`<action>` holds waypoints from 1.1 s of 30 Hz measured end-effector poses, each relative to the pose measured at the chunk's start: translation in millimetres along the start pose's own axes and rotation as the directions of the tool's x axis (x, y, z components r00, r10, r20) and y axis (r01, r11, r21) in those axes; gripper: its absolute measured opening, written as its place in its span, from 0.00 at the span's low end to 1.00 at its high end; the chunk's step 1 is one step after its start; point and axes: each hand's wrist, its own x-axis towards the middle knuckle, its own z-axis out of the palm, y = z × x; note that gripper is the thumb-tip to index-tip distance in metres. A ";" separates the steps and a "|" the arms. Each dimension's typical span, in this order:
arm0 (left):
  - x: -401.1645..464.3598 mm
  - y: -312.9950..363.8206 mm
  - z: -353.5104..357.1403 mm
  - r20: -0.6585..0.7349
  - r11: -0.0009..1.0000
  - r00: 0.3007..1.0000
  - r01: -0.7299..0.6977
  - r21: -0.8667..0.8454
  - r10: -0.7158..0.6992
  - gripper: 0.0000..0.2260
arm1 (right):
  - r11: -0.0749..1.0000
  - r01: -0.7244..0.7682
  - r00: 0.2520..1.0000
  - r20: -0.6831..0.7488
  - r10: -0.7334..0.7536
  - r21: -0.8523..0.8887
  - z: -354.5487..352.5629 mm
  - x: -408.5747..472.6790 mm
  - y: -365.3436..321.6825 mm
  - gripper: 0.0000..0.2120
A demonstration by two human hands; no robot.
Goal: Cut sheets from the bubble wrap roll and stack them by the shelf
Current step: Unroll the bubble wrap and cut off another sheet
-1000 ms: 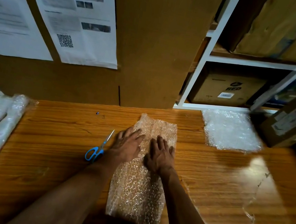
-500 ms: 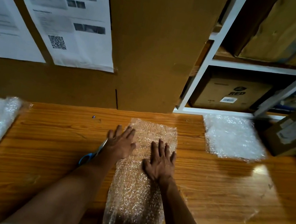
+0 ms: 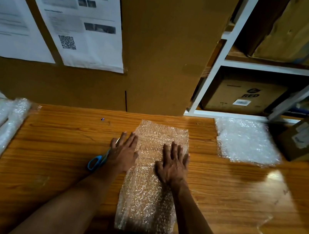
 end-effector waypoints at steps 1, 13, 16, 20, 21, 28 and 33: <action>-5.6 -2.4 0.1 -0.042 1.000 0.999 -0.005 -0.017 0.004 0.32 | 1.000 0.000 1.000 -0.015 0.000 0.010 -2.5 -4.2 -1.7 0.36; -65.1 -18.5 45.1 -0.046 0.999 0.998 -0.053 -0.011 0.052 0.35 | 0.999 0.037 0.998 -0.052 -0.037 0.000 38.9 -55.0 -3.1 0.31; -76.1 -21.1 45.0 -0.081 1.000 0.997 0.018 0.004 -0.017 0.33 | 0.999 0.017 0.999 -0.048 -0.016 0.028 36.1 -55.4 -3.6 0.32; -96.0 -15.5 51.9 -0.085 0.994 0.992 -0.093 -0.053 0.089 0.32 | 0.998 -0.009 0.998 -0.064 0.013 0.060 38.0 -66.1 -4.0 0.32; -101.6 -15.5 55.7 -0.066 0.992 0.991 -0.117 -0.041 0.115 0.32 | 0.998 -0.011 0.998 -0.068 0.015 0.063 39.2 -69.0 -2.1 0.32; -118.7 -34.0 61.6 -0.143 1.000 0.989 -0.018 0.020 0.021 0.37 | 0.995 -0.058 0.994 -0.085 0.064 0.075 40.0 -75.3 10.1 0.32; -127.5 -34.6 67.8 -0.194 0.999 0.981 -0.030 -0.015 0.026 0.36 | 0.990 -0.124 0.989 -0.068 0.129 0.068 38.4 -78.2 6.6 0.33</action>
